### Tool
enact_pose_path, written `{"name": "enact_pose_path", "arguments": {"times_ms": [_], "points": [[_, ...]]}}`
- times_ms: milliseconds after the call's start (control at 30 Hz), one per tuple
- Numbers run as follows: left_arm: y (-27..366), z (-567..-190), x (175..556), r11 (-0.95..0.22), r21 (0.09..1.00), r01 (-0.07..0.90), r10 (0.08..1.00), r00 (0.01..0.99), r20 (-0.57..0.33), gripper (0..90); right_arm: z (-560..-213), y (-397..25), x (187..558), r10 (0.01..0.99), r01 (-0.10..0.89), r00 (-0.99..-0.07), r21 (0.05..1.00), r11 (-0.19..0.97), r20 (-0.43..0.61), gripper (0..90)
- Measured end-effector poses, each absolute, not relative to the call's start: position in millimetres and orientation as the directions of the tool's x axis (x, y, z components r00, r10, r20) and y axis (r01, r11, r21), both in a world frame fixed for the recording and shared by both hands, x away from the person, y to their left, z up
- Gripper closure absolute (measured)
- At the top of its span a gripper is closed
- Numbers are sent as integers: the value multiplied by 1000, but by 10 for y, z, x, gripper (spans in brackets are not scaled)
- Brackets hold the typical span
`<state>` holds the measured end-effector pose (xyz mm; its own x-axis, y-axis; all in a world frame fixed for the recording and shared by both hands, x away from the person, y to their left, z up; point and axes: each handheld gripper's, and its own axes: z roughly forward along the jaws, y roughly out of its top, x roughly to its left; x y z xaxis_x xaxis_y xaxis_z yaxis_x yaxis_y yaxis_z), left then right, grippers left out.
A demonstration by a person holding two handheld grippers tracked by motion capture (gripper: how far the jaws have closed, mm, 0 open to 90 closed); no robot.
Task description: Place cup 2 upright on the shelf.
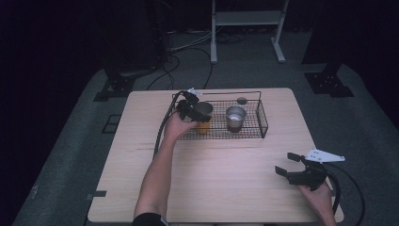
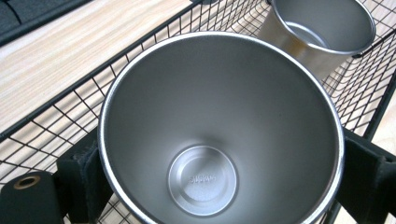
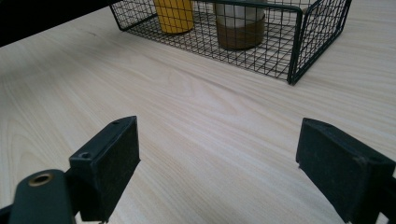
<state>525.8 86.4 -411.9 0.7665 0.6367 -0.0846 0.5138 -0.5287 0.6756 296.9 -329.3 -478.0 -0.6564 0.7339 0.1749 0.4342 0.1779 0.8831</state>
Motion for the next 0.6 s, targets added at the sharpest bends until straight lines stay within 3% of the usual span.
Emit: {"name": "enact_pose_path", "arguments": {"times_ms": [600], "points": [[908, -4090, 5171, -535, 690, 488, 647, 762, -38, 54, -4771, -3245, 2974, 727, 431, -667, 881, 194, 166, 125]]}}
